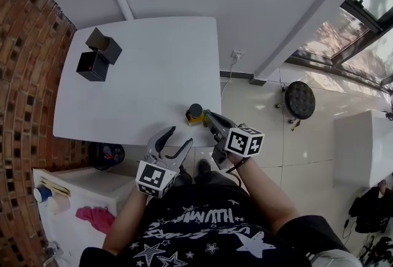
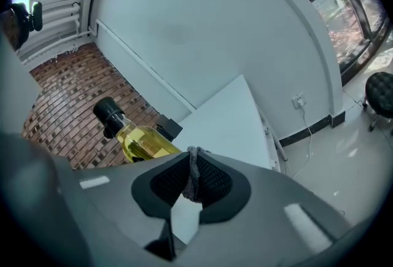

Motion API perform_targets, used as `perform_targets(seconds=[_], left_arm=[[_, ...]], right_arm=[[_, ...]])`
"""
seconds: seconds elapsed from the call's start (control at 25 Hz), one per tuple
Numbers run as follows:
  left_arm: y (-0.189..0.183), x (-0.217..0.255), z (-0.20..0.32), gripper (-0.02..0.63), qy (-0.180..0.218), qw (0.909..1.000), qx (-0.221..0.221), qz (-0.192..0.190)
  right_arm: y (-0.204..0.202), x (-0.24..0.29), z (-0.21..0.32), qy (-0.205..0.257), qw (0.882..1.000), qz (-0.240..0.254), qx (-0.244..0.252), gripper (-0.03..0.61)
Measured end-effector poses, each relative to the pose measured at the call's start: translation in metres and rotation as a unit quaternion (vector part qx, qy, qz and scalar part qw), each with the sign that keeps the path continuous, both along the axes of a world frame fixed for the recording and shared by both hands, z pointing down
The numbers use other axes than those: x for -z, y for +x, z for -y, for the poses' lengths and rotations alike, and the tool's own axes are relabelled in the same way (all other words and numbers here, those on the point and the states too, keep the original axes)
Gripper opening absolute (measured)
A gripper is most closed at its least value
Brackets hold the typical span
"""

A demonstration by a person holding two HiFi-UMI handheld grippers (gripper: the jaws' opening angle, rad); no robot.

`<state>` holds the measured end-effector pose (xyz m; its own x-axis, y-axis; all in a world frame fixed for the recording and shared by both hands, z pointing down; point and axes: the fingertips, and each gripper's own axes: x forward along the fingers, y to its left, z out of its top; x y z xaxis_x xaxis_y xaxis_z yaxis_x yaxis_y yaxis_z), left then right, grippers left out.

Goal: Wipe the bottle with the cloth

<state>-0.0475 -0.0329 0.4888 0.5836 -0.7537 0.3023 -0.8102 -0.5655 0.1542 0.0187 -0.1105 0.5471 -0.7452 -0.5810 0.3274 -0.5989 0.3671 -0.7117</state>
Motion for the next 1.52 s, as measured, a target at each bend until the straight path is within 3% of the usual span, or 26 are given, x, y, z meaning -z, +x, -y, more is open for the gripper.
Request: perform_targets(seconds=[0.52,0.72,0.92,1.0,1.12,1.32,1.52], left_arm=[[0.012,-0.006,0.005,0.244,-0.012,0.9995,0.028,0.007],[0.005,-0.020,0.011,0.244,-0.023,0.9954,0.087,0.033],[0.016,-0.027,0.019,0.355,-0.024,0.9899,0.129,0.053],[0.021,-0.029,0.024,0.387,-0.026,0.9865,0.148,0.065],[0.025,-0.035,0.033,0.388,-0.046,0.9800,0.180,0.071],[0.023,-0.033,0.051,0.387,-0.029,0.9648,0.240,0.104],[0.021,-0.043,0.064,0.387,-0.049,0.9503,0.283,0.121]], right_arm=[[-0.004,-0.026,0.001,-0.022,0.999,-0.028,0.009,0.037],[0.007,-0.020,0.004,-0.016,0.999,-0.024,-0.013,0.037],[0.023,-0.010,0.003,-0.007,1.000,-0.019,-0.024,0.037],[0.028,-0.007,0.002,-0.006,1.000,-0.016,-0.025,0.037],[0.034,-0.005,0.001,-0.005,1.000,-0.016,-0.025,0.037],[0.039,-0.003,0.001,-0.004,1.000,-0.015,-0.020,0.037],[0.048,-0.002,0.004,-0.002,1.000,-0.017,-0.017,0.037]])
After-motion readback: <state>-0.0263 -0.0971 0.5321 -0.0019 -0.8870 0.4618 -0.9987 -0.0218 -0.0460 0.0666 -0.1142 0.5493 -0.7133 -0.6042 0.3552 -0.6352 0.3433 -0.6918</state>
